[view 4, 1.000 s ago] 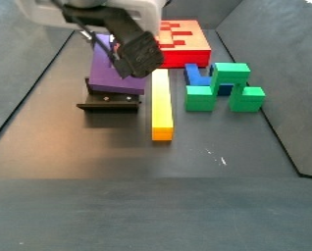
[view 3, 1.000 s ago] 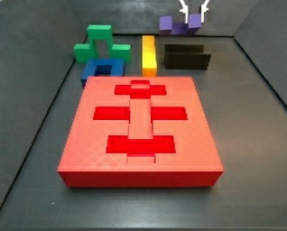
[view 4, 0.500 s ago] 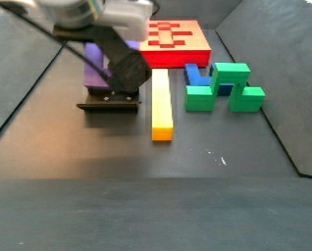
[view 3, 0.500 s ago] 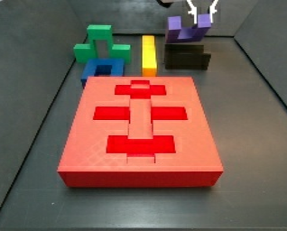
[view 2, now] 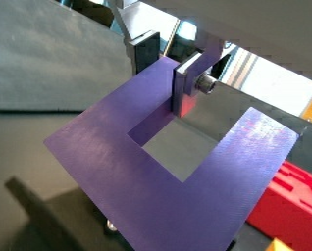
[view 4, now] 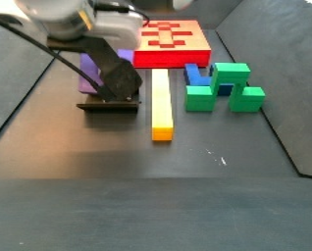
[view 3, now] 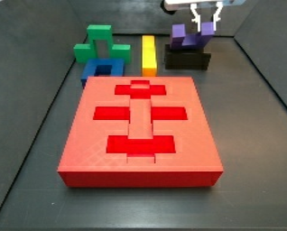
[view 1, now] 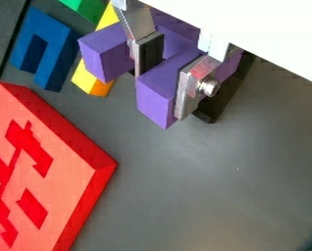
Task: Pick up the purple object. Move up. Place the purple object on the fixture. Regrasp the purple object. Move to above the board. Insert the purple object.
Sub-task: Place the purple object on the fixture.
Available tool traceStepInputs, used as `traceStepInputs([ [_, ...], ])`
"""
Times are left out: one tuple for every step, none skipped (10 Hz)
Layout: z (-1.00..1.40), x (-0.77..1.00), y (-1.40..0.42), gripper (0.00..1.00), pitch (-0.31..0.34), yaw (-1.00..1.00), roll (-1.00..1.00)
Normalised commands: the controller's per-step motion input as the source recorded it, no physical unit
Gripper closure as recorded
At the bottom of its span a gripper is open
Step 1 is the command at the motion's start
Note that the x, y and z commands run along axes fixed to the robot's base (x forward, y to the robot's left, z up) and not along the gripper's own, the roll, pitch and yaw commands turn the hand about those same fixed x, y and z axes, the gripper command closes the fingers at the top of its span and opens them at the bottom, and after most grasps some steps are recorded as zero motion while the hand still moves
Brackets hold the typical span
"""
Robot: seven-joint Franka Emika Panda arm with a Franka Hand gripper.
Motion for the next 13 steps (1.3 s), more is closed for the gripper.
traceStepInputs([
  [-0.23,-0.04,0.00,1.00,0.000,0.00,0.00],
  [-0.19,-0.08,0.00,1.00,0.054,0.00,0.00],
  [-0.19,-0.07,0.00,1.00,0.074,0.00,0.00],
  [-0.18,-0.03,0.00,1.00,0.106,0.00,0.00],
  [-0.16,0.00,0.00,1.00,0.226,0.00,0.03],
  [-0.16,0.00,0.00,1.00,0.363,-0.01,0.13],
  [-0.13,0.00,0.00,1.00,0.431,-0.02,0.19],
  [-0.03,0.01,0.00,1.00,0.500,-0.01,0.22],
  [-0.05,0.01,0.00,1.00,0.466,-0.03,0.21],
  [-0.06,0.05,-0.01,1.00,0.240,-0.04,0.08],
  [-0.12,0.27,0.00,1.00,0.000,0.00,0.00],
  [-0.10,0.33,0.09,1.00,-0.077,-0.02,0.00],
  [-0.04,0.30,0.16,1.00,-0.174,-0.05,-0.05],
])
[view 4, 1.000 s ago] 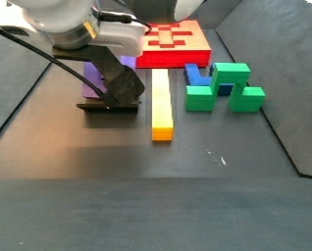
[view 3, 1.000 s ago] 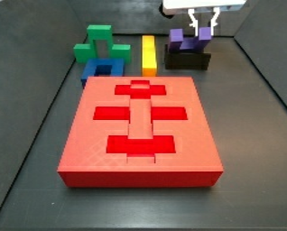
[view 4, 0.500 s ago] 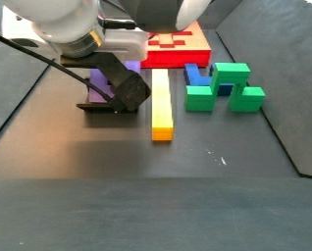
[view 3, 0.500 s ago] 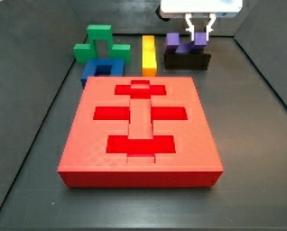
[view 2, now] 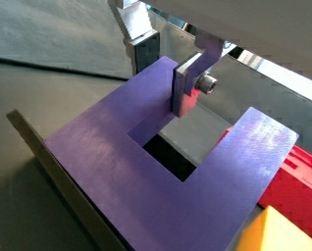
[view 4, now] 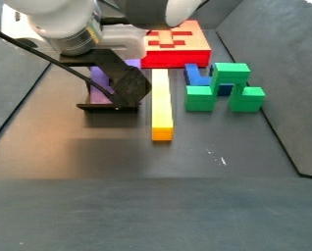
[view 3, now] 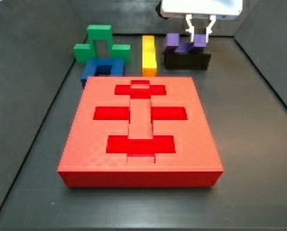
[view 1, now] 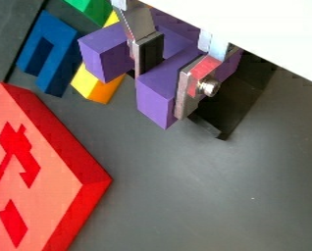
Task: Pick up the purple object. Move up. Place the purple object on the fixture. Regrasp the purple object. Move to above the board. Insert the purple object.
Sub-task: Place the purple object on the fixture.
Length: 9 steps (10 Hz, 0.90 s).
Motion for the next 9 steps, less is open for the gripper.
traceStepInputs([
  [0.00,0.17,0.15,1.00,-0.297,-0.02,-0.08],
  [0.00,0.15,0.09,1.00,-0.340,0.00,-0.11],
  [0.00,0.00,0.00,1.00,-0.343,-0.02,-0.08],
  [-0.13,0.00,0.00,1.00,-0.351,0.00,-0.03],
  [-0.21,-0.01,-0.07,1.00,-0.377,0.00,0.00],
  [-0.26,-0.02,-0.11,1.00,-0.383,0.00,0.00],
  [-0.24,0.00,-0.08,1.00,-0.237,0.00,0.00],
  [-0.09,0.00,0.00,1.00,-0.040,0.00,0.00],
  [0.00,-0.02,0.00,1.00,0.006,0.00,0.00],
])
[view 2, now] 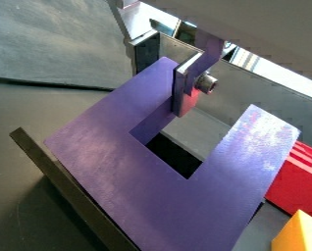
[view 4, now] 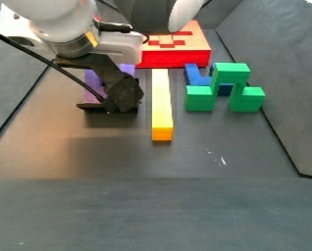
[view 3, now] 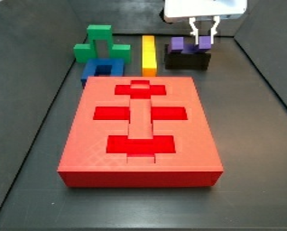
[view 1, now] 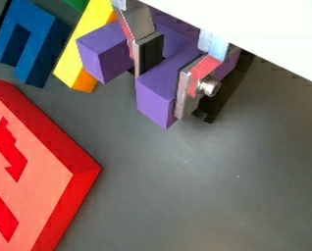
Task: Pick up the purple object. Move up. Place the purple object on the fixture. Regrasp the purple object. Move to above the board. Insert the purple object.
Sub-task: Place the purple object on the fixture, then regrasp the purple object.
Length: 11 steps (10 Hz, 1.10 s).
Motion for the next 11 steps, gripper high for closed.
traceStepInputs([
  [0.00,-0.05,0.00,1.00,0.029,0.00,0.05],
  [0.00,0.00,0.00,1.00,0.023,-0.01,0.03],
  [0.00,0.00,0.00,1.00,0.000,0.00,0.00],
  [0.00,0.00,0.00,0.00,0.000,0.00,0.00],
  [0.00,0.00,-0.07,0.00,0.000,0.00,0.08],
  [0.17,0.19,0.00,0.00,0.071,0.10,0.19],
  [0.53,0.12,0.00,0.00,-0.017,0.04,0.01],
  [0.78,0.01,0.00,0.00,-0.066,0.00,0.06],
  [0.69,0.00,-0.01,0.00,-0.071,0.01,0.27],
  [0.51,-0.08,-0.18,0.00,0.000,0.07,0.70],
  [0.34,0.00,-0.29,0.00,0.046,0.20,1.00],
])
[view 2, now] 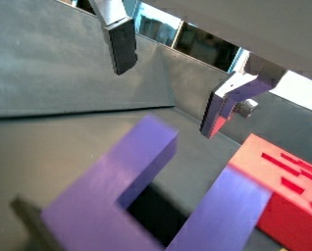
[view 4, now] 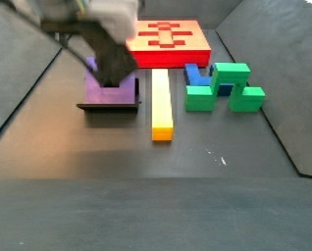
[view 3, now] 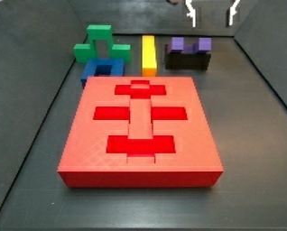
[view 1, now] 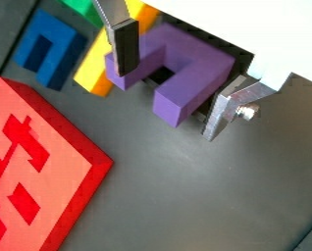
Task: Pick up the purple object. Move up. Place the purple object on the fixture. Regrasp the purple object. Move to above the board. Insert the purple object.
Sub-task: Regrasp the purple object.
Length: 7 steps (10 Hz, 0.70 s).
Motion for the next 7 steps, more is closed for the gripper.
traceStepInputs([
  [0.23,0.01,-0.16,0.00,0.094,0.29,1.00],
  [0.14,0.14,-0.06,0.00,0.100,0.34,1.00],
  [0.06,0.31,-0.05,0.00,0.029,0.34,1.00],
  [0.00,0.43,-0.08,0.00,0.000,0.31,1.00],
  [0.00,0.38,-0.07,0.00,0.011,0.29,1.00],
  [-0.03,0.25,-0.15,0.00,0.089,0.28,1.00],
  [-0.14,0.09,-0.22,0.00,0.071,0.30,0.92],
])
